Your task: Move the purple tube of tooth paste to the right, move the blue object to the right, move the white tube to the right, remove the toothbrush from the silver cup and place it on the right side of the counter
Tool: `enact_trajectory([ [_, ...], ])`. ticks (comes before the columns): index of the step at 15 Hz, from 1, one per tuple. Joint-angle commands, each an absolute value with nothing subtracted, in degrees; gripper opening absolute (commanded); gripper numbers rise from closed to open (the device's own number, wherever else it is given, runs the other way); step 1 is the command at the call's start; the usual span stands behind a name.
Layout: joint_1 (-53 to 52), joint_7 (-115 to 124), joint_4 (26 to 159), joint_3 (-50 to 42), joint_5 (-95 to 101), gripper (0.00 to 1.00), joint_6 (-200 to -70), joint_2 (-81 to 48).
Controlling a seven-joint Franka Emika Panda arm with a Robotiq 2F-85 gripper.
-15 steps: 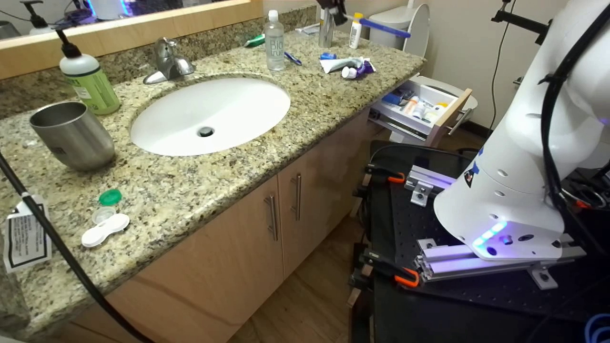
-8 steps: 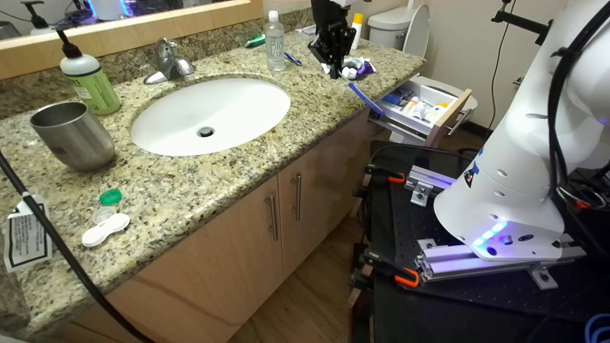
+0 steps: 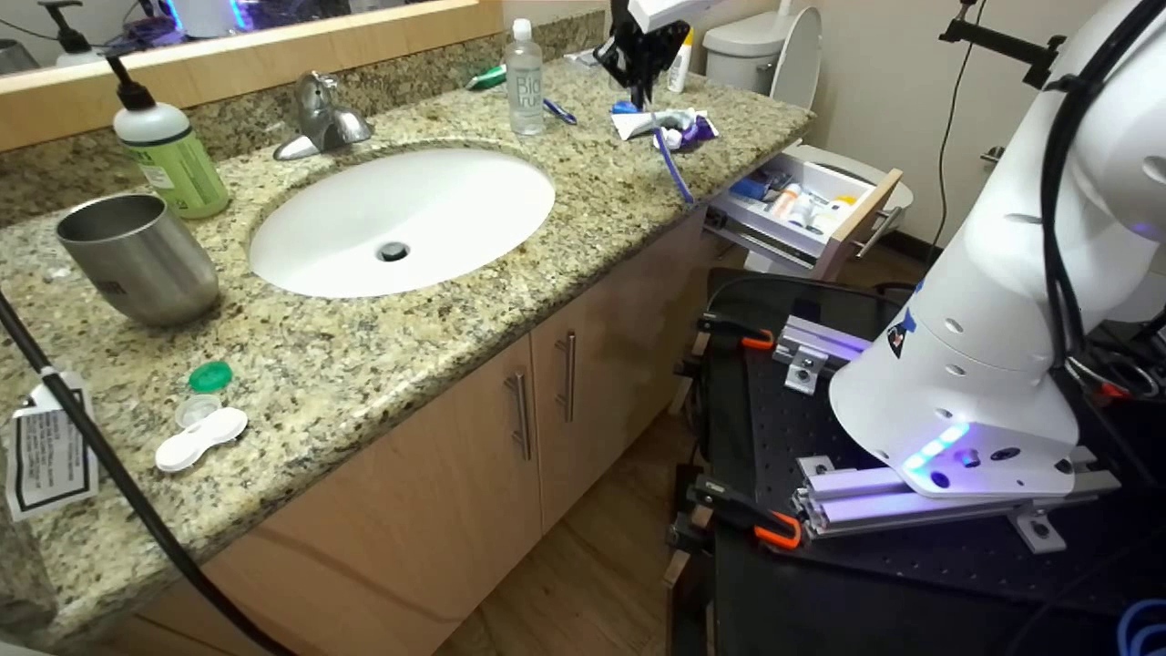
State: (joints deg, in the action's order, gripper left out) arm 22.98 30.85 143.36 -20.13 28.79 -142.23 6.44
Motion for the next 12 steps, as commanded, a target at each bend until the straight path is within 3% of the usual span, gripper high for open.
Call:
enact_trajectory([
  [1,24.2,34.8,137.8,-20.5,22.5,0.03,-142.4,4.1],
  [2,24.9,32.9,140.5,-20.5,26.3,0.03,-142.2,6.0],
  [3,24.9,32.7,139.6,-20.5,25.7,0.1,-142.0,5.8],
  [5,24.8,32.8,139.7,-20.4,25.8,0.1,-142.0,5.8],
  [6,24.8,32.8,139.8,-20.4,25.8,0.03,-142.0,5.8],
  [12,24.8,41.5,127.1,-23.1,19.4,0.03,-141.7,-10.4],
])
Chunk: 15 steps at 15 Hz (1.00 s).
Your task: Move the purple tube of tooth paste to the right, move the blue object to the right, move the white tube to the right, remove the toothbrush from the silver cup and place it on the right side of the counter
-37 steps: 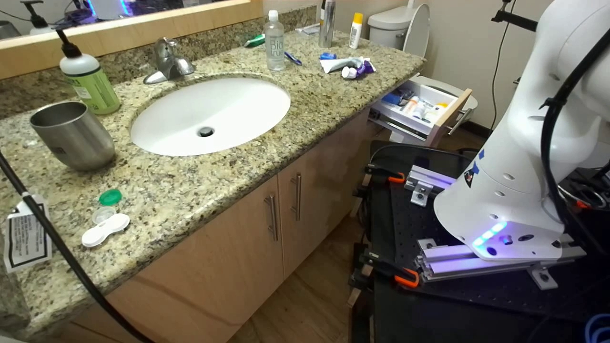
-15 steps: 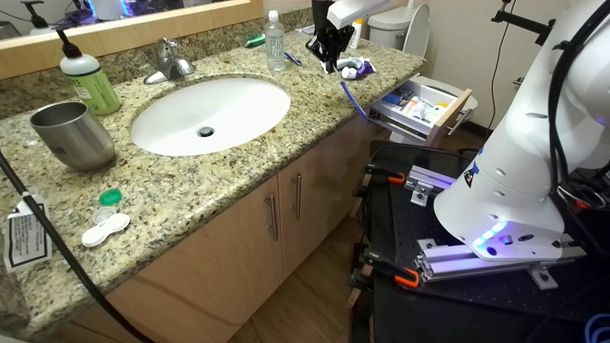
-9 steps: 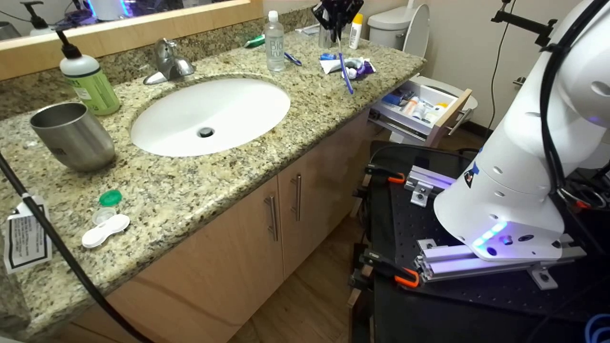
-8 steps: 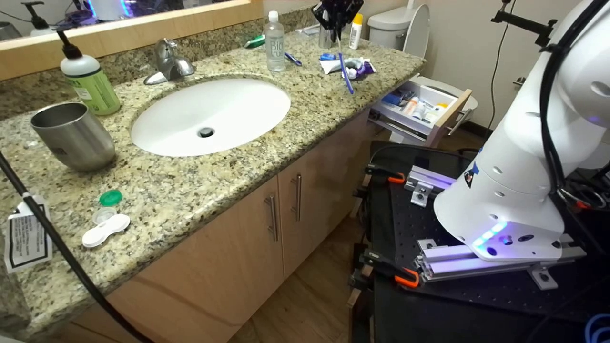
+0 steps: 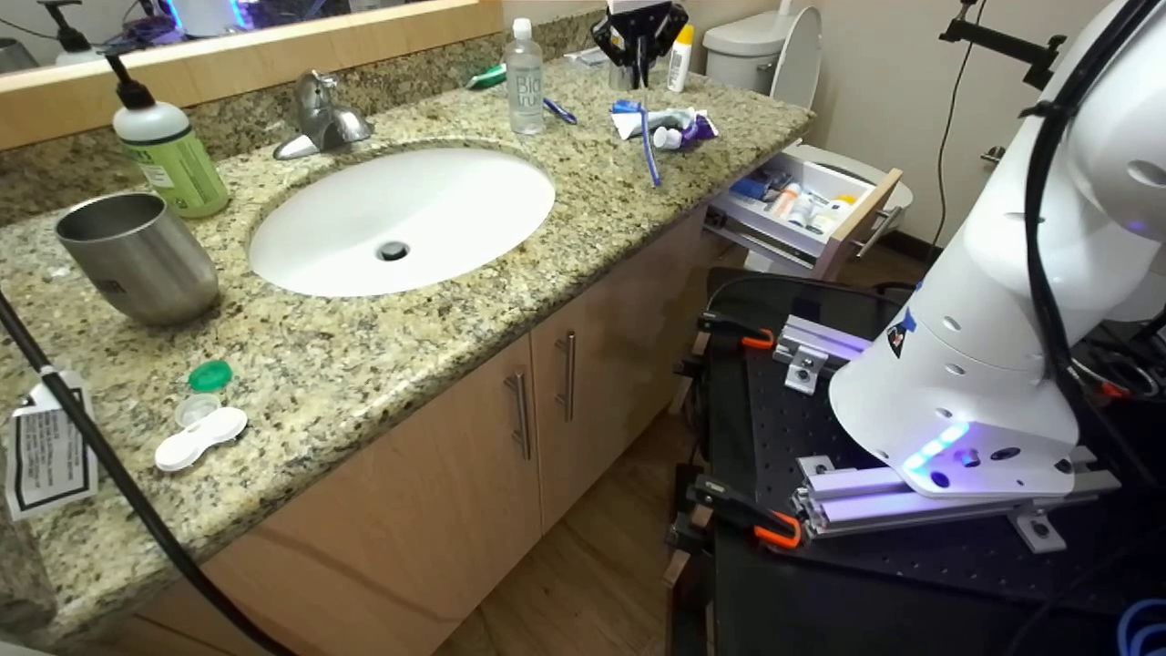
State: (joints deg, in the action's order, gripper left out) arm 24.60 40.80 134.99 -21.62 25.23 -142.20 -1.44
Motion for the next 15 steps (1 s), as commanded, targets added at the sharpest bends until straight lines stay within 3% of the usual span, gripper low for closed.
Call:
enact_trajectory([
  [1,24.8,40.3,124.4,-23.5,14.9,0.03,-140.9,-13.0],
  [6,25.0,34.3,115.0,-22.7,-3.6,0.03,-135.7,-22.2],
  [7,24.6,34.2,113.5,-23.1,-4.1,0.35,-134.0,-23.3],
  [9,23.6,34.8,111.5,-24.3,-2.8,0.42,-132.7,-24.9],
  [15,22.1,32.8,109.8,-30.1,8.1,0.84,-130.1,-18.5],
])
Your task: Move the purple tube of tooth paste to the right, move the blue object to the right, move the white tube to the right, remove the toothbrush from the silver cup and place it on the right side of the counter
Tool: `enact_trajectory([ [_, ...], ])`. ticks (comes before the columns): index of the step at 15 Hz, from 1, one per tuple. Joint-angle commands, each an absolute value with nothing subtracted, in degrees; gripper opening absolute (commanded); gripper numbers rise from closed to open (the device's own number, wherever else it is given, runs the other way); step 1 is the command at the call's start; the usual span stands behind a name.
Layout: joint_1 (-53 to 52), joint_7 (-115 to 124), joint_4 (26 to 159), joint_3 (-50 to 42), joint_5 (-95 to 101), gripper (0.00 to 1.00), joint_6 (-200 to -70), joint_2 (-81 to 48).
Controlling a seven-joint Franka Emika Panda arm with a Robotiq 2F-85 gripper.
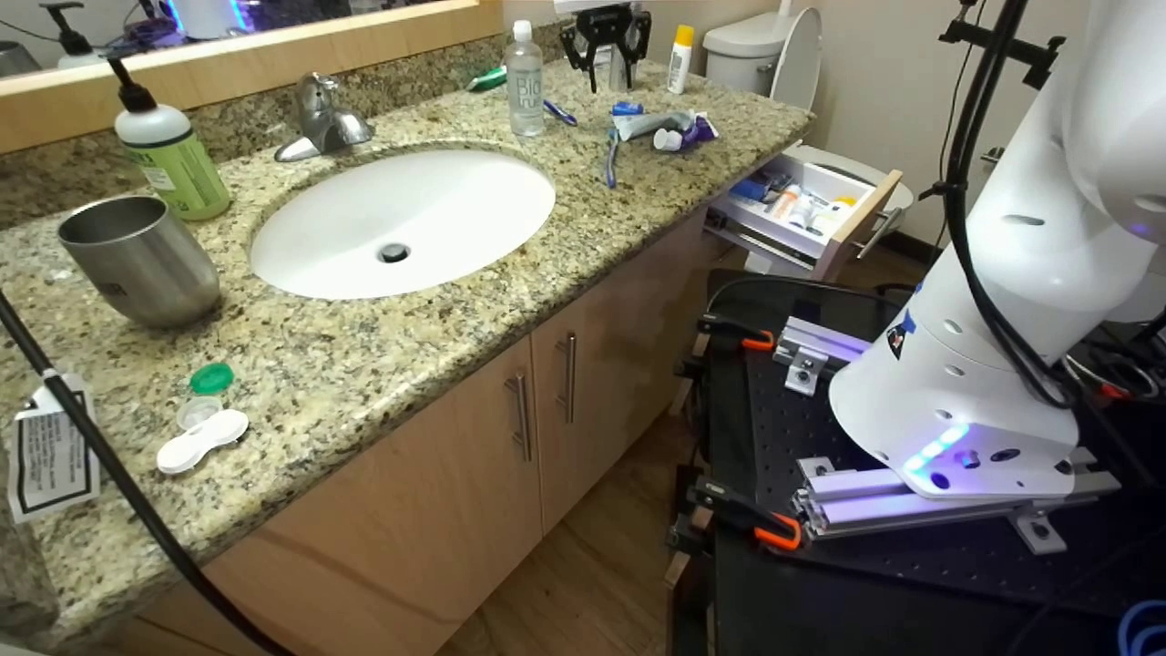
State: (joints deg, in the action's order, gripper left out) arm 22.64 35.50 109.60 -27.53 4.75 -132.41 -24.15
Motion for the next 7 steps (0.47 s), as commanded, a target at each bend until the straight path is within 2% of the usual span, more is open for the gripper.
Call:
enact_trajectory([
  [1,22.3,31.6,111.1,-30.6,8.8,0.92,-131.0,-15.0],
  [3,23.3,27.6,114.3,-30.5,7.4,1.0,-136.0,-8.6],
  [5,23.9,23.8,116.8,-30.5,6.4,1.0,-137.0,-1.6],
  [6,23.9,27.5,110.7,-30.4,7.1,1.0,-134.4,-9.6],
  [7,24.3,26.9,111.4,-30.3,7.1,1.0,-134.1,-6.9],
])
